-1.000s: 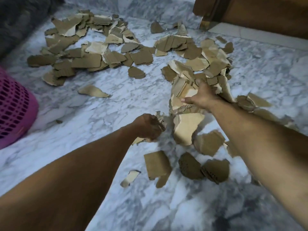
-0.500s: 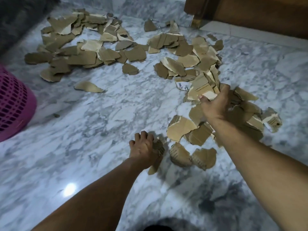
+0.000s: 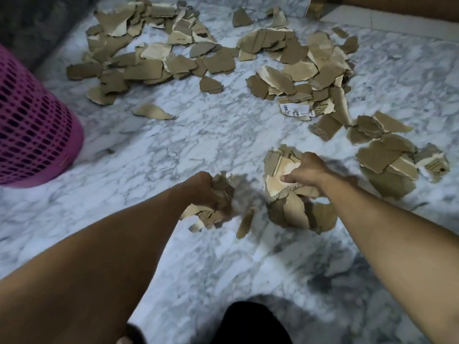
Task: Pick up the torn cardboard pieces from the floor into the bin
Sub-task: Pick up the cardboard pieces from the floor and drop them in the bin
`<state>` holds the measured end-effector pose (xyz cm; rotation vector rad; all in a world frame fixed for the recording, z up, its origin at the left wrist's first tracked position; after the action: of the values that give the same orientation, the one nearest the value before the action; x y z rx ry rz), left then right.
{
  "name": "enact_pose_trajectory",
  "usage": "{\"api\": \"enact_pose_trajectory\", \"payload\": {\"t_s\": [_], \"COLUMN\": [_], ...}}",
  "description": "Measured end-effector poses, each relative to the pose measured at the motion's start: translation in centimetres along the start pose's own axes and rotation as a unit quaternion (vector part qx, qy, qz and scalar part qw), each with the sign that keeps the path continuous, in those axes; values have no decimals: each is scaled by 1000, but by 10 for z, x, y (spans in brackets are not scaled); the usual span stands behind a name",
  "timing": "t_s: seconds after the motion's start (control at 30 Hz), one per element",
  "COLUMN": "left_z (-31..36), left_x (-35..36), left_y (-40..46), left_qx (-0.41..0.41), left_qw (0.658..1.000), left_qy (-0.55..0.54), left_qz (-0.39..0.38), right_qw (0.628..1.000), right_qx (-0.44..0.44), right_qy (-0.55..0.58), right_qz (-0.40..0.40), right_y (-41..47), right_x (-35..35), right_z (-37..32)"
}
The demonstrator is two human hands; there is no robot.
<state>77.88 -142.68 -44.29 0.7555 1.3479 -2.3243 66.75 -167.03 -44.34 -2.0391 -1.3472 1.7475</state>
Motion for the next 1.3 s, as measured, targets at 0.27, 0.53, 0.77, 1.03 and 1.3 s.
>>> {"api": "enact_pose_trajectory", "payload": {"t_s": [0.27, 0.53, 0.77, 1.03, 1.3], "left_z": [-33, -18, 28, 60, 62], "left_x": [46, 46, 60, 112, 110], "left_y": [-23, -36, -4, -3, -4], "left_qx": [-60, -83, -12, -12, -18], "left_qw": [994, 994, 996, 992, 992], "left_qy": [47, 13, -84, 34, 39], "left_qz": [74, 74, 41, 121, 116], "right_qw": [995, 988, 993, 999, 996], "right_qx": [38, -26, 45, 9, 35], "right_qy": [-69, 140, 109, -37, 75], "right_qz": [60, 52, -23, -10, -24], "right_y": [-7, -5, -8, -27, -22], "right_x": [21, -7, -48, -1, 9], "right_z": [-3, 0, 41, 56, 51]}}
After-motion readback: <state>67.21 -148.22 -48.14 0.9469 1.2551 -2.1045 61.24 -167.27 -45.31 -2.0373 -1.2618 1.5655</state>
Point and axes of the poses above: each hand's wrist, its own y-axis towards the middle knuckle, its own x-axis out of the palm, z = x × y, the point moved 2 cm from there along y, towards the middle knuckle, and after that the axes turned 2 degrees about x, right-handed, at the moved point
